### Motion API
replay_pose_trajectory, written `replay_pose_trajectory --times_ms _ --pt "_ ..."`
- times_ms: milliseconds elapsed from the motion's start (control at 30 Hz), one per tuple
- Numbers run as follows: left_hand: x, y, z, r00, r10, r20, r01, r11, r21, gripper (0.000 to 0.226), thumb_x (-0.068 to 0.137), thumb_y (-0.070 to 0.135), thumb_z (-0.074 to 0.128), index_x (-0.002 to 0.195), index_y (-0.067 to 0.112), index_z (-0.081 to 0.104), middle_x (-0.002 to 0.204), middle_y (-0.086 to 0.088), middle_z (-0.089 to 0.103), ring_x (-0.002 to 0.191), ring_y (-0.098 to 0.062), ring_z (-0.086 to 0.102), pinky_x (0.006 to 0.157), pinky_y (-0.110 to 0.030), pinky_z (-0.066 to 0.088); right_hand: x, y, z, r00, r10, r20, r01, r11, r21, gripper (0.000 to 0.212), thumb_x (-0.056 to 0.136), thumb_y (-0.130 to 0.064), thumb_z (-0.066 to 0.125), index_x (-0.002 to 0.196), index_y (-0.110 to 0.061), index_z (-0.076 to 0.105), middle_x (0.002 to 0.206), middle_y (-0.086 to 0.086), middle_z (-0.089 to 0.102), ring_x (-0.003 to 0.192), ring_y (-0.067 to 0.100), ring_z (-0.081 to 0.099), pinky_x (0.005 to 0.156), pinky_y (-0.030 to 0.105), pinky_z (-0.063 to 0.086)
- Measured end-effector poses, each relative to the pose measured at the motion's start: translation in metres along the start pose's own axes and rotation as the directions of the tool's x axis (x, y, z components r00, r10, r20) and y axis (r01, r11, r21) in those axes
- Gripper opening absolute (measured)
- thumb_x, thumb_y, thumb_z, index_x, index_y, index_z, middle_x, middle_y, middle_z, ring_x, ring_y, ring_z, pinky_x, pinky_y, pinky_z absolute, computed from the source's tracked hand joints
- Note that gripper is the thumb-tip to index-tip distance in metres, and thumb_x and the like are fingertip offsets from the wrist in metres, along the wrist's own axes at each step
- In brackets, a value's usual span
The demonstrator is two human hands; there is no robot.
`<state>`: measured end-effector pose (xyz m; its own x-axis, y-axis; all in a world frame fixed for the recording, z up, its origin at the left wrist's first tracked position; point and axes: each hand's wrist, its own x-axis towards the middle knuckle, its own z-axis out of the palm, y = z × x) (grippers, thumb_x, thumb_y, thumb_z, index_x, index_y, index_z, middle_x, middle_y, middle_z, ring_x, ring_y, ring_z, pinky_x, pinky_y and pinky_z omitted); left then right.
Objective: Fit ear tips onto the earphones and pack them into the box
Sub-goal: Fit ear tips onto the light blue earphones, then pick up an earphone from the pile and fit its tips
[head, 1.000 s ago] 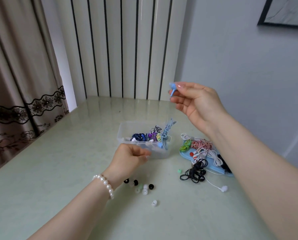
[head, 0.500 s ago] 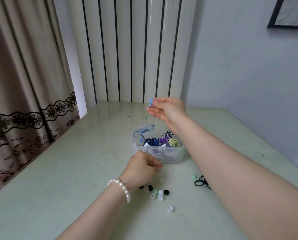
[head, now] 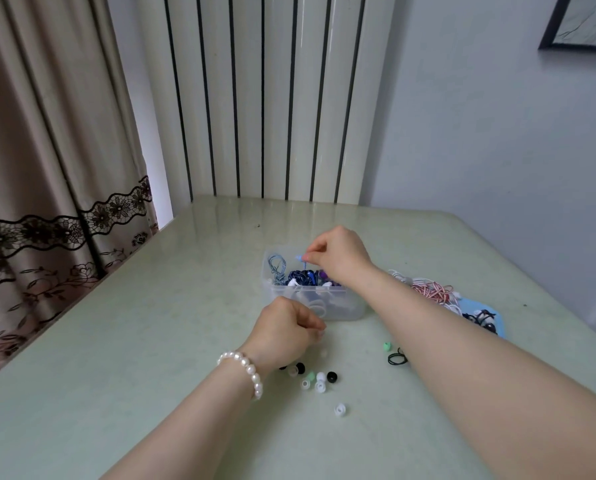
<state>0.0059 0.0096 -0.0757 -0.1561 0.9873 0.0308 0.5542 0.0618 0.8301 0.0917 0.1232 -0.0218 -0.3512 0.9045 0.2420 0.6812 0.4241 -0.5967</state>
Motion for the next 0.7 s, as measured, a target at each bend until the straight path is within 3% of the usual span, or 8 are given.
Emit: replay_pose_trajectory --times_ms 67,133,233,300,367,467,600,700 --pt "0.0 0.0 0.0 1.0 -0.004 0.006 0.004 1.0 0.002 0.01 0.08 0.011 0.066 0.083 0.016 0.074 0.067 0.012 0.063 0.059 0.0 0.053 0.065 -0.015 0.045 -0.004 0.005 -0.014 1.0 -0.011 -0.016 0.01 0.999 -0.035 0.01 0.077 -0.023 0.073 0.08 -0.013 0.074 0.081 0.005 0.072 0.072 0.018 0.063 0.072 0.03 0.05" --pt "0.0 0.001 -0.001 1.0 -0.012 0.013 0.012 1.0 0.002 0.01 0.08 0.01 0.066 0.082 0.016 0.074 0.058 0.015 0.059 0.049 0.003 0.05 0.05 -0.01 0.04 -0.011 0.013 -0.036 1.0 -0.016 0.003 0.016 0.998 -0.059 0.008 0.075 -0.017 0.074 0.082 -0.012 0.075 0.082 0.003 0.072 0.076 0.014 0.063 0.075 0.024 0.048" --pt "0.0 0.001 -0.001 1.0 -0.007 0.009 0.007 1.0 0.019 0.013 0.08 0.007 0.065 0.082 0.015 0.074 0.052 0.018 0.056 0.044 0.004 0.047 0.042 -0.007 0.035 -0.03 0.031 -0.067 0.976 -0.022 0.219 0.06 0.984 -0.167 0.01 0.072 -0.012 0.076 0.082 -0.012 0.074 0.071 -0.003 0.067 0.061 0.0 0.056 0.062 0.013 0.042" --pt "0.0 0.004 0.002 1.0 0.003 0.01 -0.004 1.0 0.031 0.013 0.08 0.008 0.065 0.081 0.017 0.074 0.054 0.019 0.056 0.045 0.004 0.047 0.041 -0.006 0.034 -0.046 0.043 -0.082 0.954 -0.015 0.3 0.08 0.975 -0.207 0.008 0.071 -0.014 0.077 0.078 -0.019 0.074 0.079 0.004 0.068 0.066 0.009 0.058 0.067 0.02 0.046" --pt "-0.001 0.003 0.001 1.0 0.016 -0.002 -0.016 0.999 0.038 0.012 0.08 0.01 0.066 0.081 0.019 0.074 0.061 0.016 0.06 0.046 0.005 0.047 0.044 -0.005 0.035 -0.057 0.049 -0.089 0.969 -0.09 0.23 0.141 0.967 -0.212 0.008 0.072 -0.015 0.076 0.079 -0.019 0.073 0.093 0.009 0.065 0.081 0.021 0.058 0.079 0.031 0.047" --pt "-0.002 0.004 0.002 0.999 0.029 -0.017 -0.028 0.998 0.062 0.01 0.08 0.012 0.067 0.084 0.018 0.075 0.063 0.016 0.061 0.047 0.007 0.047 0.048 -0.003 0.035 -0.073 0.051 -0.102 0.983 -0.181 0.007 0.179 0.967 -0.183 0.007 0.074 -0.01 0.074 0.079 -0.015 0.074 0.089 0.004 0.061 0.073 0.012 0.054 0.069 0.016 0.042" --pt "-0.004 0.006 0.006 0.999 0.045 0.005 -0.045 0.995 0.088 0.013 0.08 0.016 0.067 0.077 0.027 0.072 0.073 0.01 0.066 0.06 -0.016 0.061 0.054 -0.019 0.049 -0.085 0.066 -0.115 0.991 -0.028 0.129 0.049 0.986 -0.158 0.014 0.073 -0.009 0.075 0.069 -0.022 0.072 0.079 0.005 0.066 0.074 0.02 0.06 0.071 0.028 0.046" --pt "-0.003 0.002 0.01 0.996 0.088 0.009 -0.089 0.99 0.114 0.014 0.082 0.018 0.066 0.089 0.029 0.071 0.094 0.005 0.068 0.081 -0.021 0.065 0.07 -0.023 0.051 -0.089 0.077 -0.108 0.981 0.027 0.193 0.007 0.984 -0.176 0.01 0.075 -0.01 0.073 0.074 -0.02 0.073 0.072 -0.002 0.067 0.067 0.009 0.058 0.064 0.017 0.044"
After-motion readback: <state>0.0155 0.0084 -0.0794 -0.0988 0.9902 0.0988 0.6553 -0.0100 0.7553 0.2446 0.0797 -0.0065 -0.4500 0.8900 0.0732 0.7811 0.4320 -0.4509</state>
